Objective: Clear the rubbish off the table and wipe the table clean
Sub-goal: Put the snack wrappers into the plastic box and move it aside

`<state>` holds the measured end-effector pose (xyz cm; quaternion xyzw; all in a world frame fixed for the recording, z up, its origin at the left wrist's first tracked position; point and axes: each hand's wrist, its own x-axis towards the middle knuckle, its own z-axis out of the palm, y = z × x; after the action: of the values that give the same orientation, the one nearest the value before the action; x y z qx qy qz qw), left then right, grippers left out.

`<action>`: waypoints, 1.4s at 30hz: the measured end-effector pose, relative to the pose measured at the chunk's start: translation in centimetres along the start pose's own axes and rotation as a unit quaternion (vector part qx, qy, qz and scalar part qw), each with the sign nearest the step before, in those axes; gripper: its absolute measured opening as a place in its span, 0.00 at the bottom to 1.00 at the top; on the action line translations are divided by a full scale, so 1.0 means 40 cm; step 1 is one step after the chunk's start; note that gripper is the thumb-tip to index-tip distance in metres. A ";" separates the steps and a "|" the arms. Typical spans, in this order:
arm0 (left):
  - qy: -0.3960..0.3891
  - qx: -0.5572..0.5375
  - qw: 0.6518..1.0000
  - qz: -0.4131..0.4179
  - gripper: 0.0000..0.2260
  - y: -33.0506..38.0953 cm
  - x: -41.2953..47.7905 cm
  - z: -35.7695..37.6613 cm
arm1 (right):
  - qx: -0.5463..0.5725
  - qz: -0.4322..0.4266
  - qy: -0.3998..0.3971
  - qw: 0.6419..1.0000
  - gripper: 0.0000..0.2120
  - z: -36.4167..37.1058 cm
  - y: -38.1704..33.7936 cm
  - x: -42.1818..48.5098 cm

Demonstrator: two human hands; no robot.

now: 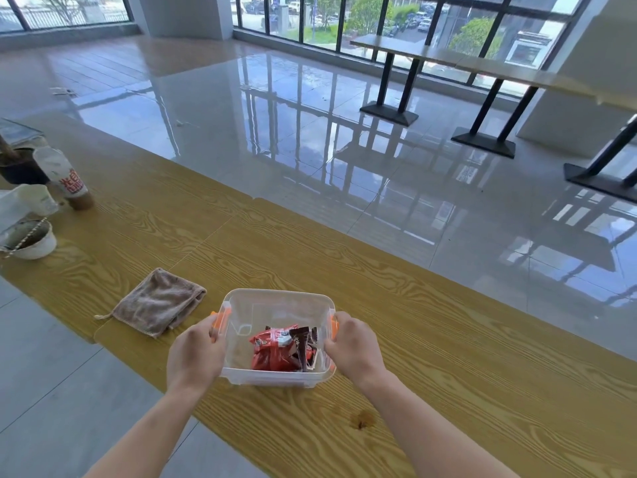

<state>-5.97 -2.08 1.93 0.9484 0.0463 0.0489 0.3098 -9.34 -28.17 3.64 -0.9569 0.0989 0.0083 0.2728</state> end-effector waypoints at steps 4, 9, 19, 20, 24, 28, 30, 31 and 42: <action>-0.002 -0.001 1.000 0.029 0.04 0.036 0.001 -0.001 | 0.009 0.005 0.028 1.000 0.03 -0.032 0.018 -0.014; -0.016 -0.004 0.998 0.058 0.04 0.114 0.006 0.010 | 0.017 0.016 0.060 0.998 0.03 -0.096 0.061 -0.044; -0.061 -0.022 0.989 0.132 0.05 0.284 0.000 0.101 | 0.014 0.095 0.110 0.989 0.04 -0.214 0.183 -0.119; -0.064 -0.025 0.988 0.142 0.06 0.300 -0.003 0.113 | 0.013 0.101 0.117 0.988 0.04 -0.226 0.196 -0.129; -0.070 -0.031 0.981 0.179 0.17 0.368 -0.024 0.163 | 0.011 0.128 0.142 0.982 0.03 -0.278 0.243 -0.175; -0.076 -0.015 0.966 0.245 0.16 0.445 -0.050 0.209 | 0.012 0.167 0.163 0.972 0.04 -0.323 0.302 -0.223; -0.093 -0.012 0.960 0.263 0.15 0.484 -0.060 0.236 | 0.013 0.189 0.169 0.967 0.06 -0.345 0.334 -0.250; -0.104 -0.010 0.957 0.271 0.14 0.504 -0.067 0.251 | 0.013 0.198 0.172 0.965 0.07 -0.357 0.350 -0.264; -0.199 -0.018 0.925 0.324 0.12 0.723 -0.178 0.419 | 0.010 0.299 0.206 0.932 0.02 -0.449 0.556 -0.384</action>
<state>-9.33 -35.94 5.12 0.8964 -0.3269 -0.0420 0.2965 -29.39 -53.25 8.43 -0.8610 0.4343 -0.1085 0.2414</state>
